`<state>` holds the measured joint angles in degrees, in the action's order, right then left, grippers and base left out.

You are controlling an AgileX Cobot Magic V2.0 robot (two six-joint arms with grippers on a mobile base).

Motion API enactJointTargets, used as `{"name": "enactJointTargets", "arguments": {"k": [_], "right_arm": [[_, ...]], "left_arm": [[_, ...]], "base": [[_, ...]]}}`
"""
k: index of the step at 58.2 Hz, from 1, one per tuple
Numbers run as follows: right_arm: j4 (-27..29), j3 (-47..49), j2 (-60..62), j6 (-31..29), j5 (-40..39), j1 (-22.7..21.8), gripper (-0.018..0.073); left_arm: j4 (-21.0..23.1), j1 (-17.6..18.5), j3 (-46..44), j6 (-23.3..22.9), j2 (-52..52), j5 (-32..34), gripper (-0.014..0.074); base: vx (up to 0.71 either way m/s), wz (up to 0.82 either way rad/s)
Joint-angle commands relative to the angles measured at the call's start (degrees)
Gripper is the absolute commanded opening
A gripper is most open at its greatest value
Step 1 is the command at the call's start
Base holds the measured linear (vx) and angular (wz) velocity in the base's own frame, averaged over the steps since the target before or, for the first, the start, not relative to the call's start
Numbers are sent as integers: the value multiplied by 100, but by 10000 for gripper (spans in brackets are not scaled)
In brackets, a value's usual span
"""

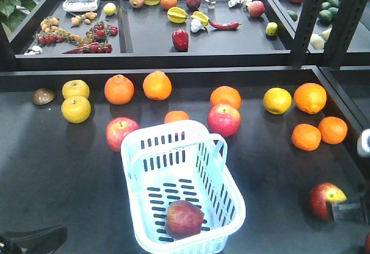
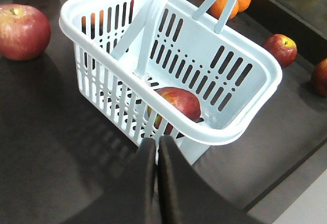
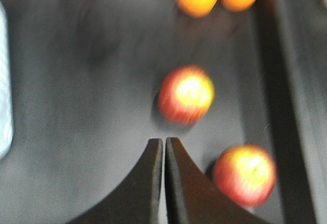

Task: Pick three apples into basket with both arms
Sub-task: 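Lower the right gripper onto a second red apple and close it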

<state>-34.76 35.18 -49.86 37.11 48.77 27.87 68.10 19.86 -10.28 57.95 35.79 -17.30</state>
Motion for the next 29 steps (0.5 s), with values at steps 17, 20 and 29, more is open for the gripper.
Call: {"name": "enactJointTargets", "arguments": {"k": [17, 20, 29], "right_arm": [[-229, 1677, -1464, -375, -70, -639, 419], [-20, 1898, -1781, -636, -62, -1031, 473], [1602, 2689, -2937, -2405, -14, -2359, 571]], "left_arm": [[161, 28, -141, -42, 3, 98, -6], [161, 28, -141, -42, 3, 93, -6], [161, 28, -141, -42, 3, 70, -6]], "base": [[0, 0], [0, 0], [0, 0]]}}
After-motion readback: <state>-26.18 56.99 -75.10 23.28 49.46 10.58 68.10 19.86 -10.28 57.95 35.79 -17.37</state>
